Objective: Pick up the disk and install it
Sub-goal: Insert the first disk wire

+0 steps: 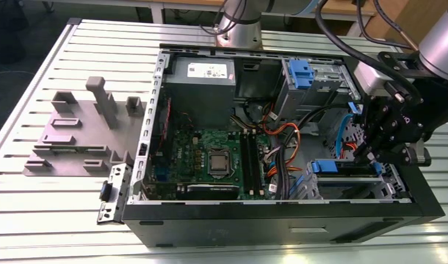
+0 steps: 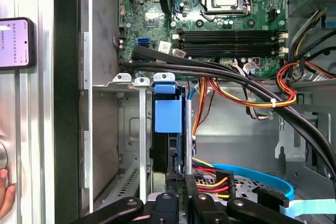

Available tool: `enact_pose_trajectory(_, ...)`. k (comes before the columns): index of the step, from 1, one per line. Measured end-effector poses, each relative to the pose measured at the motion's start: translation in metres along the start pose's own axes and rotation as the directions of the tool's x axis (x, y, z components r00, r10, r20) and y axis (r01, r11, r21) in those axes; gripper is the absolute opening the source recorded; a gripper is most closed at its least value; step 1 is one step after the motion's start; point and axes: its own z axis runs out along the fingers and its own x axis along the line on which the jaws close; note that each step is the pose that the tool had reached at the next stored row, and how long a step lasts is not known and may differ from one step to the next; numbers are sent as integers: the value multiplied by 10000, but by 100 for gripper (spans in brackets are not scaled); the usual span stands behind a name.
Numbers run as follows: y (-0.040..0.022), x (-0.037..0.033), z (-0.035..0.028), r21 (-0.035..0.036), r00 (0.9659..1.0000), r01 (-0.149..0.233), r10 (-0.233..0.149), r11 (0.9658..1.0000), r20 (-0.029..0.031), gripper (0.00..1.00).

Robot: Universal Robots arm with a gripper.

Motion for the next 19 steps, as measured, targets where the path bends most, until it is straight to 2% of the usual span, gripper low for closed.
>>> enact_pose_trajectory(19, -5, 20, 44, -11, 9998, -213, 213, 9998, -5, 17)
